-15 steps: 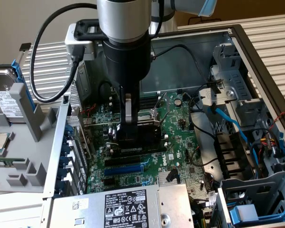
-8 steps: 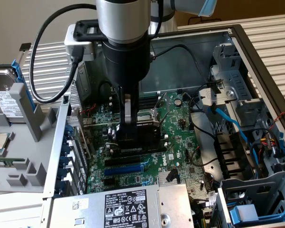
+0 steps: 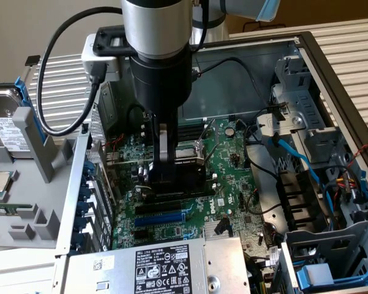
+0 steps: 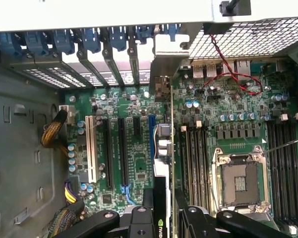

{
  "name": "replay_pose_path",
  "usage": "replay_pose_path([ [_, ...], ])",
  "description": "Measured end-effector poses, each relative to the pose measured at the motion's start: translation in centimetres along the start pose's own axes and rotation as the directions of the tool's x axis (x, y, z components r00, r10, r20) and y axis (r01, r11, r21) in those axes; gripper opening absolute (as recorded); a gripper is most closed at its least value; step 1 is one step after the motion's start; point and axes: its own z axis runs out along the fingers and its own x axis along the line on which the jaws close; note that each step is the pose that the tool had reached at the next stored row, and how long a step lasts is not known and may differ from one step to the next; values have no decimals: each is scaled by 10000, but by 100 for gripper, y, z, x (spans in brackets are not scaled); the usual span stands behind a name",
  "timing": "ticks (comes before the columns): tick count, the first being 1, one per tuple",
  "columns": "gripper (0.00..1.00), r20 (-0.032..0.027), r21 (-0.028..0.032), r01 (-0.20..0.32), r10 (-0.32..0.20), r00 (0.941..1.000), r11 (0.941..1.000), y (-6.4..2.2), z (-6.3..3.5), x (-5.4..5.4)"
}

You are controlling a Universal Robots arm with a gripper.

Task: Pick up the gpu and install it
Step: 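Insert the gpu into the slot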

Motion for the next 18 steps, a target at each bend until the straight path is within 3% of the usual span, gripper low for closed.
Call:
replay_pose_path([
  [18,27,-11,-33,86,-86,10000,10000,19,63,64],
])
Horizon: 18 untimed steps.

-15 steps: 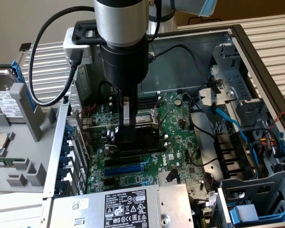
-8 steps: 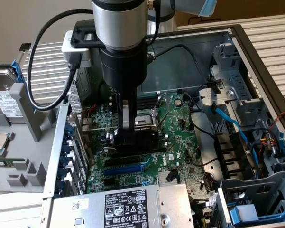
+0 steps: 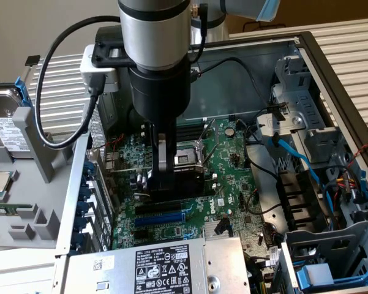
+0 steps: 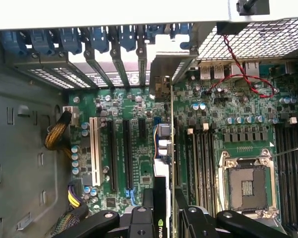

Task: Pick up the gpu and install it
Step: 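Insert the gpu into the slot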

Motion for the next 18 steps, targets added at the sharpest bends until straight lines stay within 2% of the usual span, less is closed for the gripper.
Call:
replay_pose_path([
  [5,27,-13,-20,9,-9,10000,10000,7,29,1],
  [11,27,-80,-23,25,-25,10000,10000,21,70,4],
  [18,27,-107,-31,48,-48,9999,10000,33,120,6],
])
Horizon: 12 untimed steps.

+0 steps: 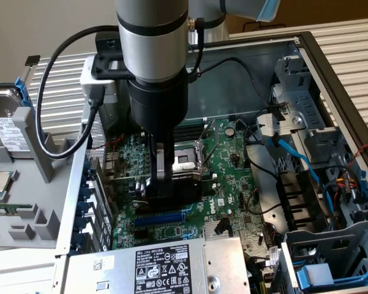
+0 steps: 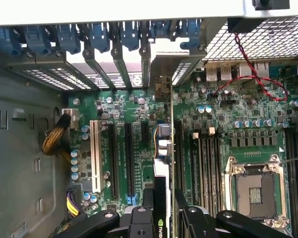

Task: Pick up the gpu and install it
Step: 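Insert the gpu into the slot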

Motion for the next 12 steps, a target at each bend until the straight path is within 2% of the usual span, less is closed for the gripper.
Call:
replay_pose_path([
  [12,27,-16,-60,61,-61,10000,10000,25,53,1],
])
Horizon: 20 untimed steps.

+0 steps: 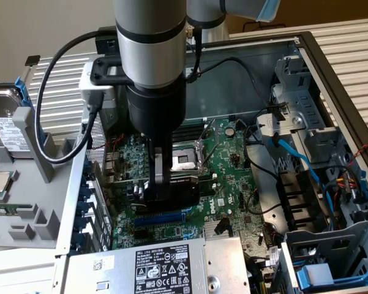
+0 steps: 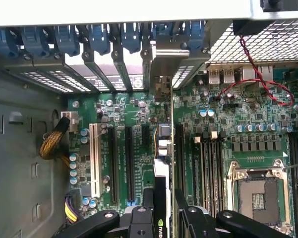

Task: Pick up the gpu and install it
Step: 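Insert the gpu into the slot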

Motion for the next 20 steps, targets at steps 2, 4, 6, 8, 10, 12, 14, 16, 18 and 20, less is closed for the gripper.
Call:
replay_pose_path([
  [2,27,1,-2,6,-6,10000,10000,6,4,-1],
  [4,27,2,-5,9,-9,10000,10000,15,7,-1],
  [6,27,1,-9,11,-11,10000,10000,22,9,0],
  [8,27,-1,-15,14,-14,10000,10000,24,13,1],
  [10,27,-1,-24,13,-13,10000,10000,25,21,1],
  [12,27,-3,-38,10,-10,10000,10000,25,30,1],
  [14,27,-6,-51,11,-11,10000,10000,27,33,1],
  [16,27,-4,-63,12,-12,10000,10000,28,39,1],
  [18,27,-4,-78,11,-11,10000,10000,27,45,1],
  [20,27,-7,-99,11,-11,10000,9999,27,50,1],
])
